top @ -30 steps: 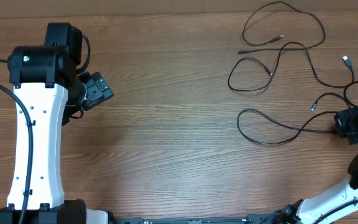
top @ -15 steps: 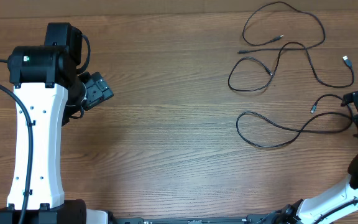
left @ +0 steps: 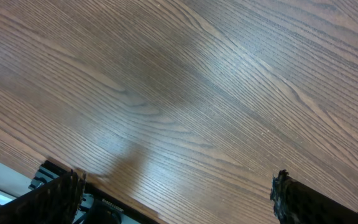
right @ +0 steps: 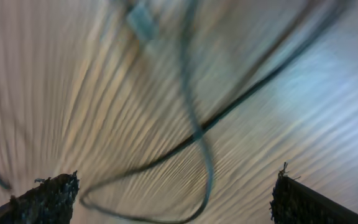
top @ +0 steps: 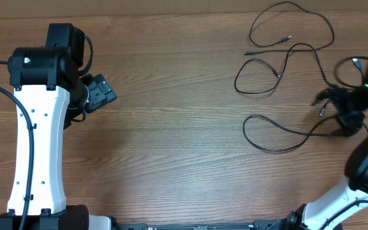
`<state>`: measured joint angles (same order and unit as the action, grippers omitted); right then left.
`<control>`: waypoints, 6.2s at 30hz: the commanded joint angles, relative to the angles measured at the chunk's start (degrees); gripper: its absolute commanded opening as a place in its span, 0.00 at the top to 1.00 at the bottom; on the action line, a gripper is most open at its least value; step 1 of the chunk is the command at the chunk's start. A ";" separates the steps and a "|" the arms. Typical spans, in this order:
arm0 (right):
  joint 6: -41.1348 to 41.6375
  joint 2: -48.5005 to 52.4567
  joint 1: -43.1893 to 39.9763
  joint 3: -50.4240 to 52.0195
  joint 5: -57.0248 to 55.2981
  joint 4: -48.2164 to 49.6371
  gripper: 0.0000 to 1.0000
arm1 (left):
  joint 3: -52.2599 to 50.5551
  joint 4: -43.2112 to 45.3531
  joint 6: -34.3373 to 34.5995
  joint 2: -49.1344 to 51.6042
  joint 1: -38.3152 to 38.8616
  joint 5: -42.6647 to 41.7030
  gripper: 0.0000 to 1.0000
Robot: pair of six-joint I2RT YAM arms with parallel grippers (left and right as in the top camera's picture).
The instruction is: Untangle cables
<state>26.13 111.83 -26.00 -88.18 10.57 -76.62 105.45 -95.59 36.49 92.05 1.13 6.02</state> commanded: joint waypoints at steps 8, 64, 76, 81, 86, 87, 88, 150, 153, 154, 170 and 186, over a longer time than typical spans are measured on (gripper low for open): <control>-8.41 -0.26 22.56 4.68 -0.63 4.61 0.00 | -0.26 0.07 -0.28 0.11 0.02 -0.09 0.01; -6.82 -0.26 42.38 16.24 -10.14 23.71 0.96 | -0.26 0.07 -0.28 0.11 0.02 -0.07 0.00; -7.08 -0.26 42.34 16.24 -10.93 27.10 0.96 | -0.26 0.07 -0.28 0.11 0.02 -0.09 0.01; -5.22 -0.28 42.34 16.02 -10.97 24.98 0.89 | -0.26 0.07 -0.31 0.11 0.02 -0.09 0.01; -1.90 -1.53 41.64 13.55 -10.95 21.14 0.74 | -0.26 0.07 -0.28 0.11 0.02 -0.09 0.01; -1.95 -2.08 41.35 12.79 -10.97 20.33 0.69 | -0.26 0.07 -0.28 0.11 0.02 -0.09 0.00; -1.92 -2.75 41.05 11.76 -11.10 19.30 0.62 | -0.26 0.07 -0.28 0.11 0.02 -0.09 0.01; 10.34 2.10 -6.86 13.68 -24.20 23.54 0.51 | -0.26 0.07 -0.28 0.11 0.02 -0.07 0.00; 10.32 2.43 -6.86 13.75 -24.20 23.67 0.59 | -0.26 0.07 -0.28 0.11 0.02 -0.07 0.01; 10.34 2.43 -6.86 13.90 -24.20 23.87 0.61 | -0.26 0.07 -0.28 0.11 0.02 -0.09 0.00; 9.86 2.43 -6.86 13.99 -22.25 25.24 0.77 | -0.26 0.07 -0.28 0.11 0.02 -0.09 0.01; 8.13 2.43 -6.86 13.99 -19.50 26.73 0.79 | -0.26 0.07 -0.28 0.11 0.02 -0.07 0.00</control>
<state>34.52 113.56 -32.60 -74.81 -9.21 -50.09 105.43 -95.59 36.49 92.05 1.13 6.02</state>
